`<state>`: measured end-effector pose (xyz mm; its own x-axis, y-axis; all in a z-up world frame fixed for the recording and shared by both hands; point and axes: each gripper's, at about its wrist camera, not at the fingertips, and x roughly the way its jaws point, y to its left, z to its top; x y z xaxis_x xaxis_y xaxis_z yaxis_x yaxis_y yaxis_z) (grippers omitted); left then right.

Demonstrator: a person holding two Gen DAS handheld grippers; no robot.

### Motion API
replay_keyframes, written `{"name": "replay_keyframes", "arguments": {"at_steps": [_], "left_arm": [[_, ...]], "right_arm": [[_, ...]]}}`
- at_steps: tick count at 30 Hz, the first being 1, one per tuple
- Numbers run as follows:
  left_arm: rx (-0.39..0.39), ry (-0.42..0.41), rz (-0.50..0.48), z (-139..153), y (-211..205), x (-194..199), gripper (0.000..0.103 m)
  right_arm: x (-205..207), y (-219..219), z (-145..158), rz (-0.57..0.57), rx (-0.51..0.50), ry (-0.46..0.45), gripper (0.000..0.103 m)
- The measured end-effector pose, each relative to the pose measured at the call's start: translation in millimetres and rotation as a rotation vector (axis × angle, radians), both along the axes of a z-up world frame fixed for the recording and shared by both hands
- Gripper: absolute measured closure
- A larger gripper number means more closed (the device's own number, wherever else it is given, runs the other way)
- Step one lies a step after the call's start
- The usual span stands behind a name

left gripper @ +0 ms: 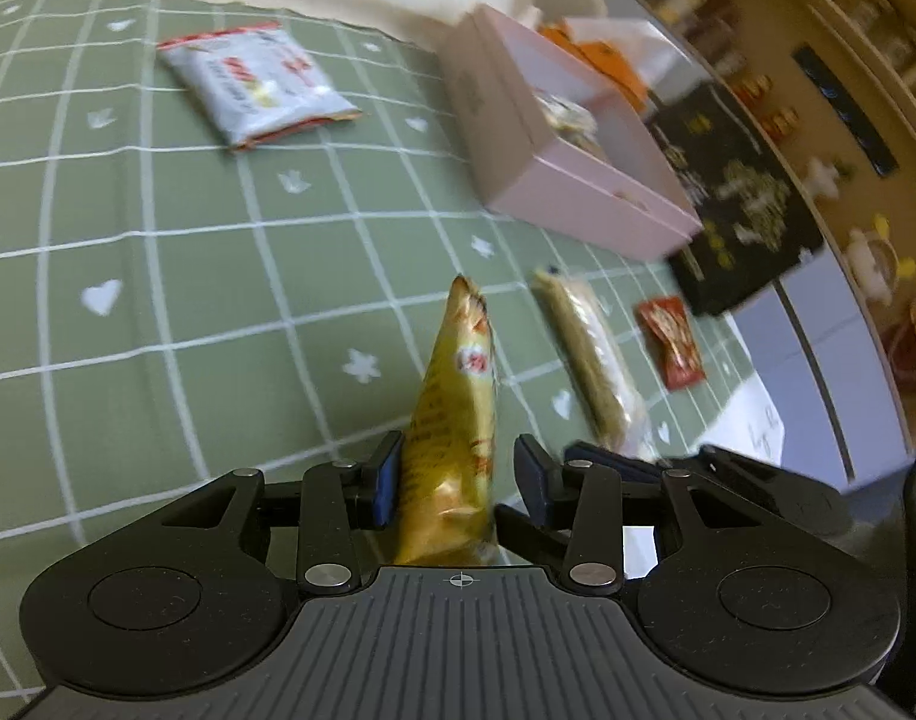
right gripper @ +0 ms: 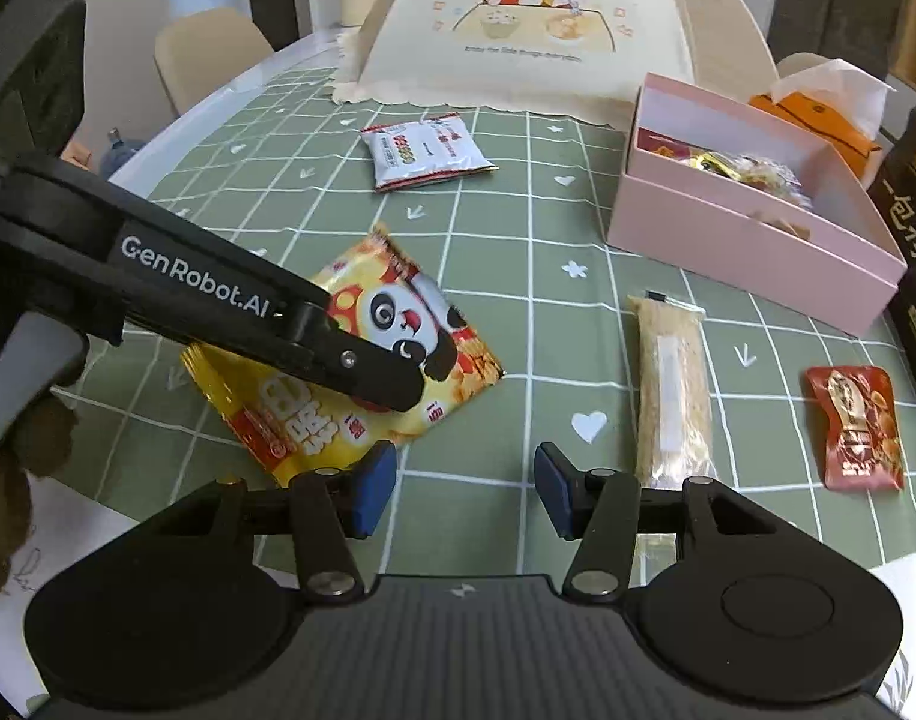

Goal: Organize snacks
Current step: 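Lift the panda bag with the left gripper while the right lifts the rice-stick packet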

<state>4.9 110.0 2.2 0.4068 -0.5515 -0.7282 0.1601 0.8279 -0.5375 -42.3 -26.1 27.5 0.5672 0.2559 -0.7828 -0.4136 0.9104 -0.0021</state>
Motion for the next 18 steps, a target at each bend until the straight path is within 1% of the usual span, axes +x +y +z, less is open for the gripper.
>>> {"name": "replay_keyframes", "arguments": {"at_steps": [2,3,4,6,9,13,15,18], "left_arm": [[0.008,-0.006,-0.039,-0.2,-5.1,-3.5,0.068],[0.026,-0.011,-0.05,-0.7,-7.3,-5.6,0.071],[0.047,-0.018,-0.057,-1.2,-10.0,-8.3,0.073],[0.065,-0.038,-0.046,1.2,-10.5,-14.3,0.073],[0.085,-0.076,-0.008,8.2,-7.9,-24.2,0.073],[0.029,-0.06,0.042,13.1,-4.0,-30.1,0.073],[0.021,-0.053,0.049,15.6,-6.8,-31.6,0.073],[0.025,-0.05,0.052,21.3,-10.9,-37.0,0.073]], "right_arm": [[-0.7,-3.3,-2.0,-0.003,-0.002,0.001,0.051],[-1.2,-5.2,-1.3,-0.004,-0.006,-0.002,0.051],[-2.4,-7.6,1.3,-0.004,-0.018,-0.014,0.051],[-6.0,-17.0,10.6,-0.008,-0.026,-0.053,0.051],[-1.2,-38.5,28.2,-0.036,0.005,-0.07,0.051],[29.9,-52.4,36.3,-0.103,-0.005,-0.054,0.051],[48.8,-57.6,31.4,-0.134,-0.011,-0.034,0.051],[76.5,-63.6,18.1,-0.171,-0.005,0.028,0.051]]}}
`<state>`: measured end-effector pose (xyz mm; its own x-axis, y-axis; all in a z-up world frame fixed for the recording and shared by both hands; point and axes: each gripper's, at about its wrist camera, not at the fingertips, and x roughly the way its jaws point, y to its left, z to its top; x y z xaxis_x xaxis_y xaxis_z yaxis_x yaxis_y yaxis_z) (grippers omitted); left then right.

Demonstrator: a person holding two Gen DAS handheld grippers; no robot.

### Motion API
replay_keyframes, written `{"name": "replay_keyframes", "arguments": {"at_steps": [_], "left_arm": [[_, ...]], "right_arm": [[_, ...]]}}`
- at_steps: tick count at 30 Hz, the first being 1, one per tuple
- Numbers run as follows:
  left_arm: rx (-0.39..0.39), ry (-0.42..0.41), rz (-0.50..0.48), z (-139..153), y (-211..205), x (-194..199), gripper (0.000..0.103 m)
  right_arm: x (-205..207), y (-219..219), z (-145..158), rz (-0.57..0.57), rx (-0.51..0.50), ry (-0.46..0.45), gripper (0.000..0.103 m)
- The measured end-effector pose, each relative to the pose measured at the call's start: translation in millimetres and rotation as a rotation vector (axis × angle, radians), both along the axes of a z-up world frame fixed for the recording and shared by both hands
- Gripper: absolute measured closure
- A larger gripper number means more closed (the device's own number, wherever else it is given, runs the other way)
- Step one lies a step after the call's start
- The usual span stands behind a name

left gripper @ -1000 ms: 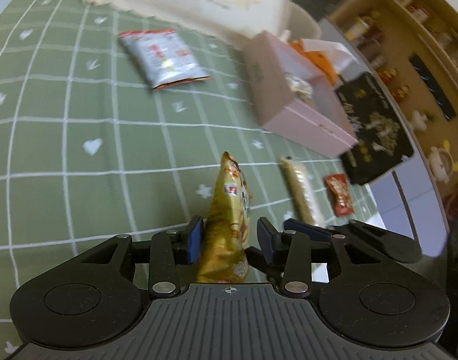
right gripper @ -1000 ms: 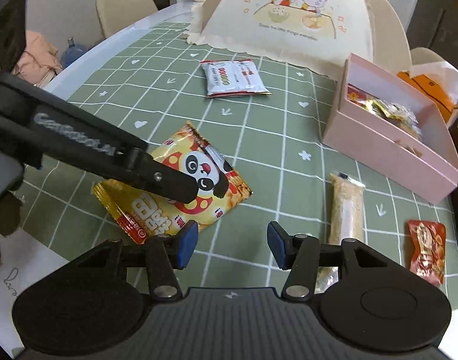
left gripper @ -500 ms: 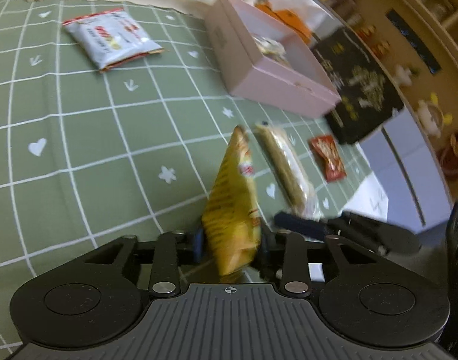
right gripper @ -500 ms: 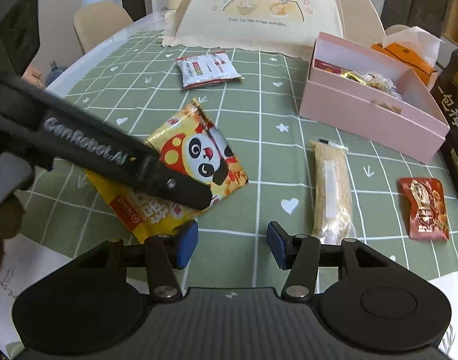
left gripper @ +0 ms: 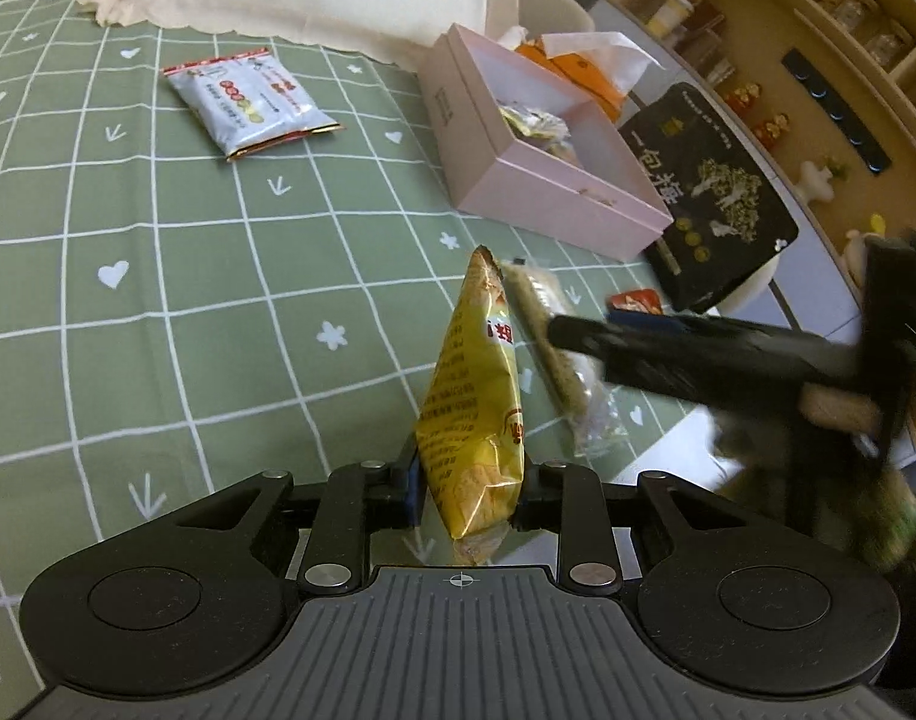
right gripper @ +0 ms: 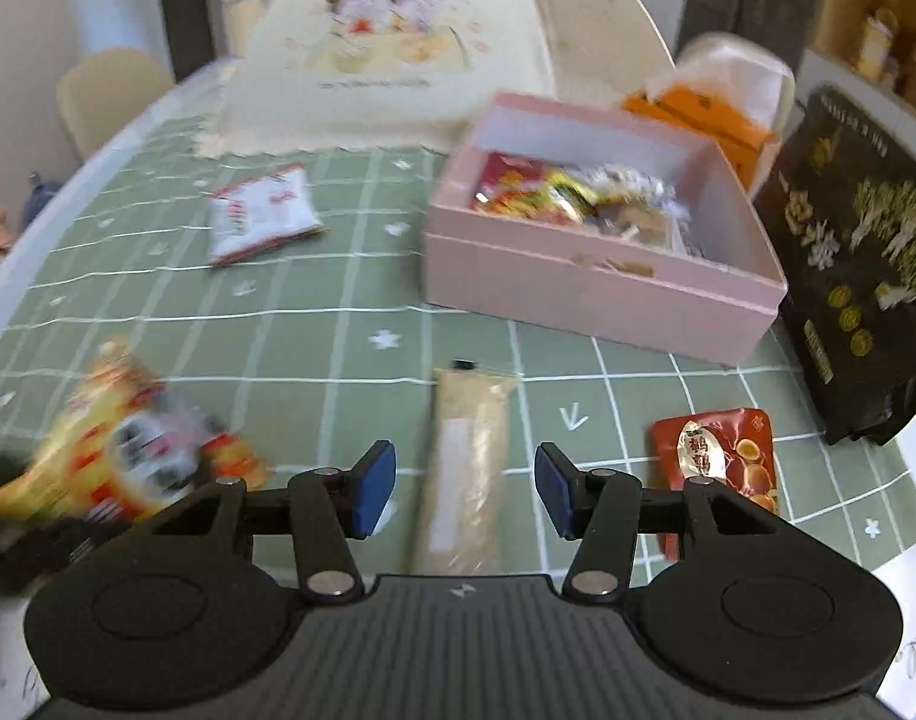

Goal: Organize snacks
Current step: 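Lift the panda bag with the left gripper while the right lifts the rice-stick packet, then drop the rice-stick packet into the pink box with the right gripper while the left drops the panda bag in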

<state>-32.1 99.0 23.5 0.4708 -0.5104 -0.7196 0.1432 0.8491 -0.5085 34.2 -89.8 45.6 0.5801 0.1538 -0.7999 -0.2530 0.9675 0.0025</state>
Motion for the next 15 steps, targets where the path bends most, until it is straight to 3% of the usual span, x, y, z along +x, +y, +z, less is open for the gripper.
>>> {"name": "replay_keyframes", "arguments": {"at_steps": [4,10,15], "left_arm": [[0.011,0.018,-0.012,5.8,-7.8,-6.1,0.073],[0.046,0.028,0.021,5.3,-16.6,-11.0,0.073],[0.092,0.059,0.096,-2.3,-9.0,-17.5,0.073]], "right_arm": [[24.8,-2.2,-11.3,-0.007,0.056,0.077,0.052],[26.7,1.0,-11.5,0.043,0.076,0.123,0.074],[11.7,-0.2,-6.0,0.098,0.082,0.146,0.074]]}}
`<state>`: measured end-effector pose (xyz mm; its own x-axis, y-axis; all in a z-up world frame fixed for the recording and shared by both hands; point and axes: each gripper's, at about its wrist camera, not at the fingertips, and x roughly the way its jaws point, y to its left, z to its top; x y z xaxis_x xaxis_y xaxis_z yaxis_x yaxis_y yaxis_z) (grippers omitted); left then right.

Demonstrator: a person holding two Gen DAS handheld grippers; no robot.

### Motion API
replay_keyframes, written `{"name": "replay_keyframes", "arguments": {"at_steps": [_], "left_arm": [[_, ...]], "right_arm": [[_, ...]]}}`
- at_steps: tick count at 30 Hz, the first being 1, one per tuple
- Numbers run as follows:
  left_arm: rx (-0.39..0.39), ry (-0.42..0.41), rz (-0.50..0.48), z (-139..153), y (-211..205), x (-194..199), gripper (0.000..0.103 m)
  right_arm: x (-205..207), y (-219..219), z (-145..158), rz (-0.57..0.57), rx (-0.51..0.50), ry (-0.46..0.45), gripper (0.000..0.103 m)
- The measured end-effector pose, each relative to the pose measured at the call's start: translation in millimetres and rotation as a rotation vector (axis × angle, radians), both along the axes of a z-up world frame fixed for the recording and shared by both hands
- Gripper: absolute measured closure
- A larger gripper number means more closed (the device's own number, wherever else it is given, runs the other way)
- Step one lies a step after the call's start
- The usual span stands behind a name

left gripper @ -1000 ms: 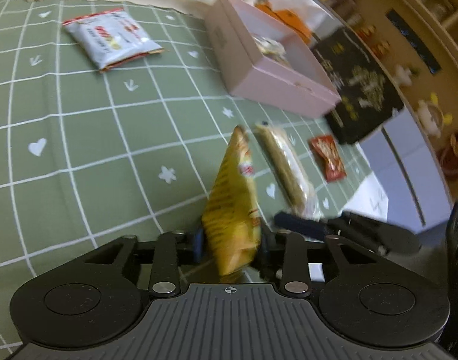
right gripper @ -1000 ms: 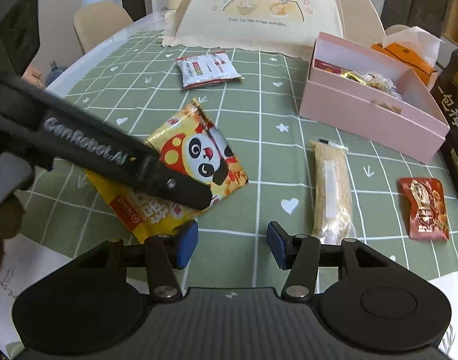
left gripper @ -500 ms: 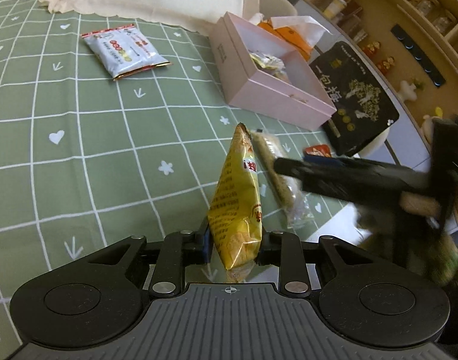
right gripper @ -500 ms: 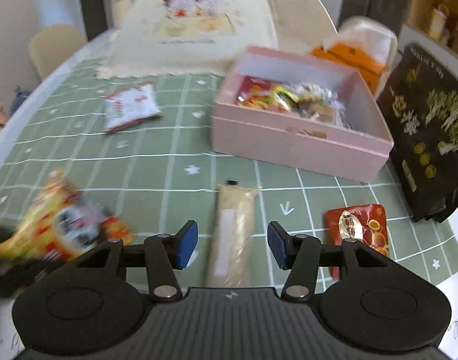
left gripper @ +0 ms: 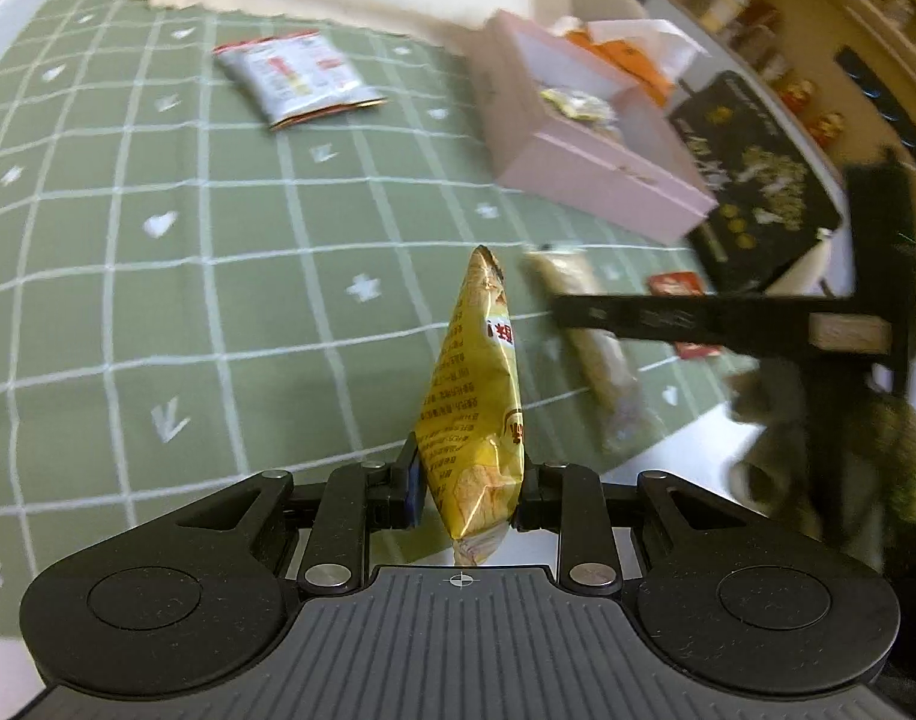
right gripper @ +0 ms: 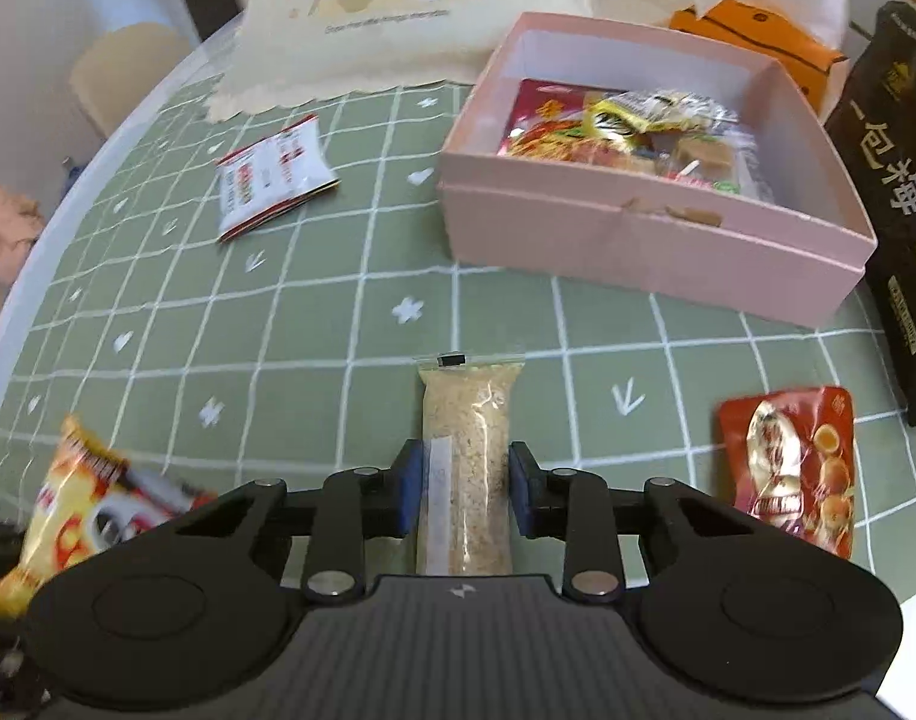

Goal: Organize snacks
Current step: 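Drop the rice-stick packet into the pink box with the right gripper while the left drops the panda bag in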

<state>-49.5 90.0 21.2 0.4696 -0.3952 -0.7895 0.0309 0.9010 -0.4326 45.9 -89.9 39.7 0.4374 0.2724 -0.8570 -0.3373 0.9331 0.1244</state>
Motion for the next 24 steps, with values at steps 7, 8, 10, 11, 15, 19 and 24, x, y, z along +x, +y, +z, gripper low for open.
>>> {"name": "replay_keyframes", "arguments": {"at_steps": [7,8,10,11,15,19,24], "left_arm": [[-0.009,-0.012,-0.025,10.9,0.3,0.9,0.073],[-0.005,-0.026,-0.039,16.1,-2.6,2.7,0.073],[0.002,-0.056,-0.067,26.9,-9.0,6.7,0.073],[0.002,-0.069,-0.08,32.7,-11.8,9.8,0.073],[-0.008,-0.127,-0.141,61.9,-24.3,28.0,0.073],[-0.036,-0.216,-0.216,96.6,-37.0,56.8,0.073],[-0.1,-0.368,-0.229,148.4,-44.3,108.7,0.073]], "right_arm": [[-32.4,-22.1,31.0,0.0,-0.001,-0.066,0.074],[-37.6,-27.4,40.2,-0.009,0.002,-0.09,0.074],[-47.3,-36.4,59.8,-0.022,0.013,-0.15,0.074],[-51.8,-41.4,70.3,-0.032,0.021,-0.181,0.074],[-61.7,-65.0,116.2,-0.105,0.071,-0.281,0.074],[-62.3,-87.2,156.2,-0.172,0.09,-0.388,0.074],[-48.4,-103.5,176.7,-0.199,0.073,-0.438,0.074]]}}
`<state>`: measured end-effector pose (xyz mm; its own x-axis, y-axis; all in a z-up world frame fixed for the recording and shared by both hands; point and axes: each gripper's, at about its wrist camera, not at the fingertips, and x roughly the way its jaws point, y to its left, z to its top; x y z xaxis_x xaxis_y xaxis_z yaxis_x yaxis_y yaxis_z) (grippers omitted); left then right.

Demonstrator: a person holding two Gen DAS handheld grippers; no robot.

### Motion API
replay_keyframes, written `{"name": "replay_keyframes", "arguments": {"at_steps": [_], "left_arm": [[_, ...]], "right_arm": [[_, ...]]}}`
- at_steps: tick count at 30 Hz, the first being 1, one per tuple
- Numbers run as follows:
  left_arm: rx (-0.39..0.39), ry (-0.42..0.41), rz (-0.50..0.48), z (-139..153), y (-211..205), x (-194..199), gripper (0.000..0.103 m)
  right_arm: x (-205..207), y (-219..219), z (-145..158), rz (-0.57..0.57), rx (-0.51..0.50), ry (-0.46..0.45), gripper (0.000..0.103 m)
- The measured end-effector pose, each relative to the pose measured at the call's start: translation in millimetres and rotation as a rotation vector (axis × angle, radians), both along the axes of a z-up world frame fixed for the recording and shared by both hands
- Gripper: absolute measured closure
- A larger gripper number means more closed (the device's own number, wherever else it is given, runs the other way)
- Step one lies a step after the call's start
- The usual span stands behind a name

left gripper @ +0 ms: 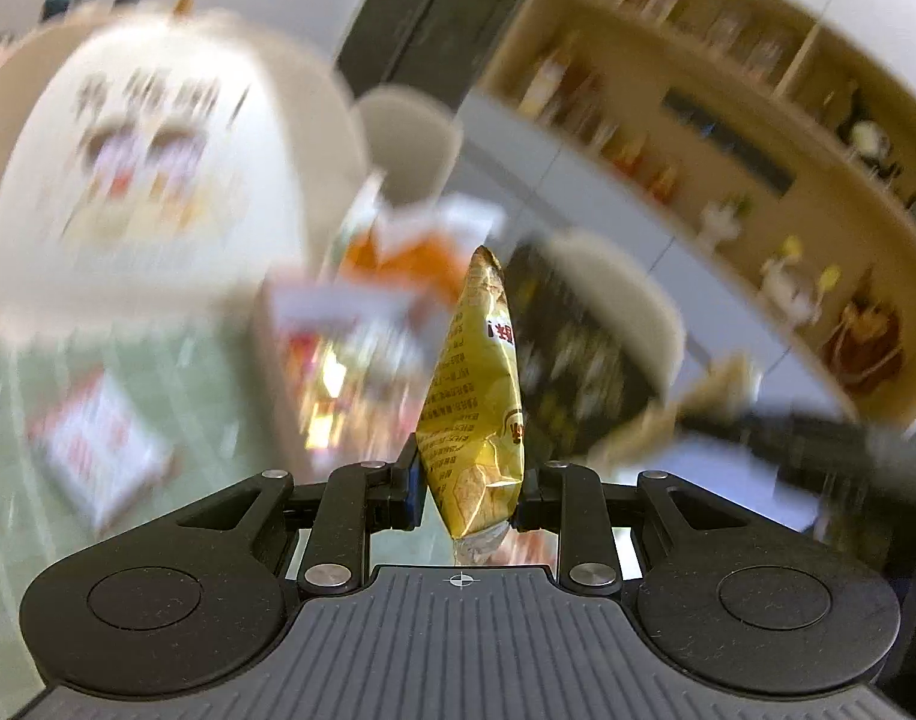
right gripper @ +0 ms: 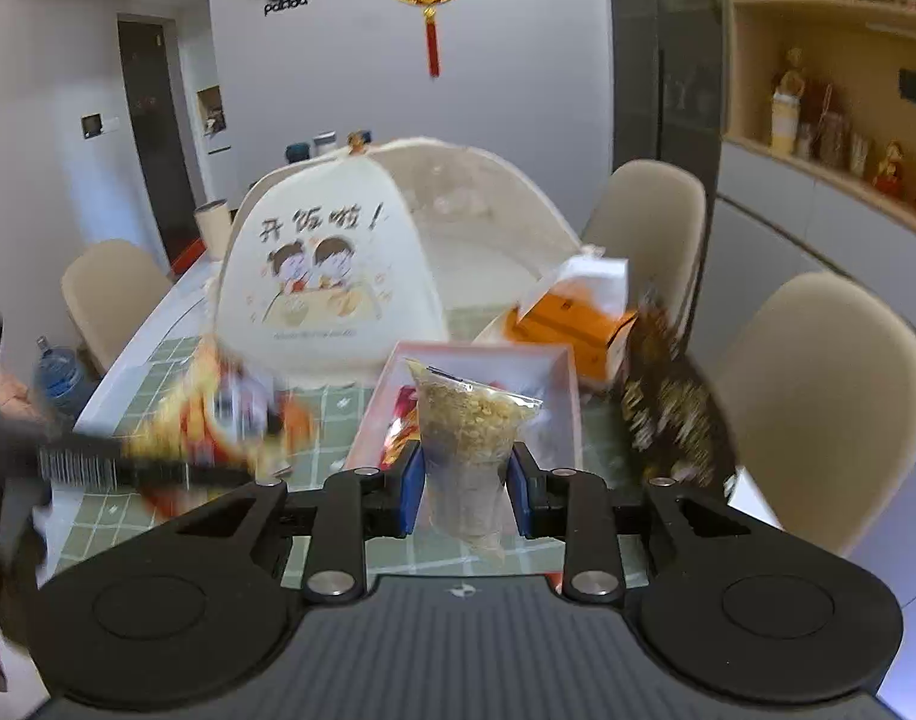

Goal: Organize snacks
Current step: 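Drop the rice-stick packet into the pink box with the right gripper while the left drops the panda bag in, then grasp the white packet with red edges with the left gripper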

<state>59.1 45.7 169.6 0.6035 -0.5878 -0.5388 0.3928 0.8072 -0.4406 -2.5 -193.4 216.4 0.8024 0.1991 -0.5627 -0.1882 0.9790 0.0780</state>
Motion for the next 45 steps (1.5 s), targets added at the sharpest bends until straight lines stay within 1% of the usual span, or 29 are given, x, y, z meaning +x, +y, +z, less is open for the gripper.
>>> {"name": "replay_keyframes", "arguments": {"at_steps": [1,3,6,9,11,12,14,16,18,19,21,24,27,30,32,35,36,38,39,42,45], "left_arm": [[-0.017,-0.023,0.005,8.2,-3.0,12.7,0.073],[-0.045,-0.038,0.021,16.8,-11.1,39.4,0.073],[-0.097,-0.002,0.038,11.6,-21.8,77.8,0.073],[-0.135,0.083,0.047,-13.1,-36.5,114.6,0.073],[-0.149,0.16,0.059,-39.4,-45.9,134.9,0.073],[-0.147,0.19,0.061,-53.1,-49.2,141.4,0.073],[-0.112,0.246,0.069,-83.5,-56.8,151.3,0.071],[-0.07,0.277,0.085,-102.9,-59.8,154.1,0.068],[-0.057,0.298,0.106,-112.4,-55.0,153.3,0.068],[-0.068,0.3,0.114,-113.4,-49.6,150.7,0.068],[-0.099,0.278,0.128,-108.3,-35.5,143.1,0.068],[-0.094,0.221,0.186,-93.2,-7.5,125.4,0.068],[-0.05,0.182,0.272,-80.2,27.2,107.5,0.068],[-0.001,0.198,0.373,-86.1,67.8,92.9,0.068],[0.008,0.213,0.44,-93.4,97.8,80.7,0.068],[-0.004,0.259,0.532,-109.1,142.9,64.8,0.068],[-0.011,0.273,0.549,-113.2,153.5,62.8,0.068],[-0.018,0.305,0.565,-120.5,172.6,65.5,0.068],[-0.017,0.319,0.565,-123.9,178.4,70.2,0.068],[-0.006,0.329,0.568,-134.2,185.4,91.9,0.068],[0.023,0.322,0.565,-147.6,178.7,116.8,0.068]], "right_arm": [[1.9,-2.3,1.1,0.002,-0.003,-0.002,0.074],[5.4,-5.6,1.2,0.015,-0.01,-0.004,0.074],[8.8,-13.2,0.5,0.03,-0.017,-0.003,0.074],[14.3,-22.5,-2.5,0.027,-0.018,-0.001,0.074],[17.4,-27.6,-5.4,0.024,-0.016,0.005,0.074],[20.7,-31.4,-7.3,0.024,-0.017,0.009,0.074],[24.5,-36.7,-11.5,0.022,-0.023,0.017,0.074],[28.8,-42.3,-16.3,0.018,-0.022,0.032,0.074],[36.3,-46.7,-20.1,0.017,-0.01,0.053,0.074],[41.4,-48.2,-21.6,0.019,-0.001,0.063,0.074],[55.4,-47.6,-23.8,0.033,0.022,0.082,0.074],[90.1,-40.8,-26.4,0.073,0.081,0.112,0.074],[139.0,-33.2,-33.3,0.058,0.172,0.173,0.074],[184.3,-31.3,-46.9,-0.009,0.274,0.249,0.071],[197.5,-28.5,-54.2,-0.058,0.291,0.267,0.07],[186.6,-19.9,-60.1,-0.068,0.255,0.242,0.067],[178.4,-15.4,-63.4,-0.069,0.227,0.23,0.065],[155.0,-5.2,-74.3,-0.083,0.145,0.211,0.056],[143.2,-0.4,-81.3,-0.088,0.106,0.211,0.055],[103.4,12.7,-111.2,-0.09,-0.014,0.253,0.053],[71.0,19.3,-136.5,-0.09,-0.081,0.322,0.053]]}}
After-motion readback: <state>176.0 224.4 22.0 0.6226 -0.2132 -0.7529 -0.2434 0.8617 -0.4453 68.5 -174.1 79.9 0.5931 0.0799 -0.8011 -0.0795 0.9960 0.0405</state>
